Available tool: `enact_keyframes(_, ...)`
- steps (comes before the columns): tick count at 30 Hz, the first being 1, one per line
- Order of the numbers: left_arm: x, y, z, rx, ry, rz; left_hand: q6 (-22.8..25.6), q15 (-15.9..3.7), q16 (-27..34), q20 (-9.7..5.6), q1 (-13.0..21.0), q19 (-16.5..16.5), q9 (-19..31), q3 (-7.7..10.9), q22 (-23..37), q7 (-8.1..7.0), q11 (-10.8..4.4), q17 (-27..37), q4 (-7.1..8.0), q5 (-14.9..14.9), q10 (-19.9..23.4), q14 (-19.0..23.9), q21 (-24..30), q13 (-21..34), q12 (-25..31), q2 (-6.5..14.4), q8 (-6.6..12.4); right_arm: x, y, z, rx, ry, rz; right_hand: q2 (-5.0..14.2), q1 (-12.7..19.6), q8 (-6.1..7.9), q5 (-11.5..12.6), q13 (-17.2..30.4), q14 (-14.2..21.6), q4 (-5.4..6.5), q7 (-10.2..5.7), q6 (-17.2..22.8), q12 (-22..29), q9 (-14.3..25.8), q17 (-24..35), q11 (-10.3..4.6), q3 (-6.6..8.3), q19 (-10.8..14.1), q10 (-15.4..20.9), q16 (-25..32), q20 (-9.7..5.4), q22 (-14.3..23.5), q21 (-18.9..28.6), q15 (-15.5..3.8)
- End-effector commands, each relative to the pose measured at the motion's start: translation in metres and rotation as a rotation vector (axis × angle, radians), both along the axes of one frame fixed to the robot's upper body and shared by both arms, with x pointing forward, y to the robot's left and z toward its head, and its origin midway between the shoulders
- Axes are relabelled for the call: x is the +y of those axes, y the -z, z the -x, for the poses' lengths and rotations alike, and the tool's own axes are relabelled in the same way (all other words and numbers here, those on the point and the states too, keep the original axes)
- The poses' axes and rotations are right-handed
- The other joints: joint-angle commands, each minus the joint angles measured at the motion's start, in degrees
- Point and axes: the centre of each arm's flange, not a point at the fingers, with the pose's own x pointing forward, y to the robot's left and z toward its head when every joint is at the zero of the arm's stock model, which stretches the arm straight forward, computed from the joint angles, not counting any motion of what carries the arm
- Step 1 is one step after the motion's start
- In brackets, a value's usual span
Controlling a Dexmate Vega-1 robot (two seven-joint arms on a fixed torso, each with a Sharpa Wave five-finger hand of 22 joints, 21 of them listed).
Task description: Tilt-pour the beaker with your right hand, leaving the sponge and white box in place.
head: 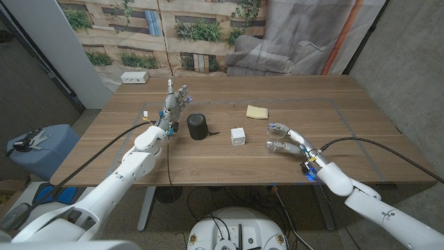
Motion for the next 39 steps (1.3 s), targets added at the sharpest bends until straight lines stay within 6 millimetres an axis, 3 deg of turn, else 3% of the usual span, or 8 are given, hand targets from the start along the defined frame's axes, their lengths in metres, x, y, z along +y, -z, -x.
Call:
enact_keyframes(1, 0.0, 0.0, 0.0, 0.0, 0.0, 0.0, 0.0, 0.02, 0.3, -0.58, 0.1, 0.4, 0.2, -0.44, 0.2, -0.55, 0.02, 0.3, 0.01, 0.2, 0.6, 0.3, 0.4, 0.2, 0.3, 1.4, 0.21, -0.0004, 0.0003, 0.0006, -0.005, 0.014, -0.017, 0.53, 0.7, 0.84, -0.4, 0.0, 1.0, 0.25, -0.15, 1.7, 0.5, 0.1, 0.3, -0.38, 0.11, 1.1, 1.9, 0.5, -1.51, 0.2, -0.1, -5.26)
enact_keyframes(12, 0.0, 0.0, 0.0, 0.0, 0.0, 0.0, 0.0, 0.01, 0.3, -0.57, 0.1, 0.3, 0.2, -0.44, 0.2, -0.6, 0.02, 0.3, 0.01, 0.2, 0.5, 0.3, 0.4, 0.2, 0.3, 1.4, 0.22, -0.0006, -0.0005, -0.0009, 0.006, 0.016, -0.035, 1.52, 1.7, 3.34, -1.0, 0.3, 3.1, 0.19, -2.26, 7.3, 1.0, 0.1, 0.7, -1.04, 0.4, 2.4, 6.0, 1.6, -1.64, 0.2, -0.2, -5.86)
enact_keyframes(18, 0.0, -0.0001, 0.0, 0.0, 0.0, 0.0, 0.0, 0.07, 0.3, -0.54, 0.1, 0.4, 0.2, -0.44, 0.2, -0.57, 0.03, 0.3, 0.01, 0.2, 0.6, 0.3, 0.4, 0.2, 0.3, 1.4, 0.23, -0.0003, -0.0014, -0.0021, 0.007, 0.014, -0.035, 1.82, 2.4, 4.75, -1.4, 0.6, 3.9, 0.02, -3.19, 10.3, 1.2, 0.1, 0.9, -2.65, 0.49, 3.0, 8.2, 2.1, -1.77, 0.2, -0.2, -6.16)
enact_keyframes(36, 0.0, -0.0001, 0.0001, 0.0, 0.0, 0.0, 0.0, 0.03, 0.3, -0.55, 0.1, 0.4, 0.2, -0.44, 0.2, -0.56, -0.08, 0.3, 0.02, 0.2, 0.5, 0.3, 0.4, 0.2, 0.3, 1.4, 0.22, -0.0031, -0.0056, 0.0032, 0.028, 0.016, -0.089, 2.94, 3.6, 6.83, -2.4, 1.3, 5.0, 0.0, -4.34, 13.8, 1.5, 0.3, 1.4, -3.78, 0.78, 3.3, 11.7, 3.2, -1.16, 0.3, -0.4, -7.25)
enact_keyframes(39, 0.0, 0.0, 0.0001, 0.0, 0.0, 0.0, 0.0, 0.1, 0.3, -0.56, 0.1, 0.4, 0.2, -0.45, 0.2, -0.51, 0.04, 0.3, 0.02, 0.2, 0.6, 0.3, 0.4, 0.2, 0.3, 1.4, 0.22, -0.0037, -0.0057, 0.0036, 0.032, 0.016, -0.096, 3.09, 4.0, 7.68, -2.7, 1.7, 5.4, -0.09, -4.64, 15.0, 1.8, 0.6, 1.6, -3.86, 0.82, 3.4, 12.8, 3.5, -0.99, 0.3, -0.4, -7.4)
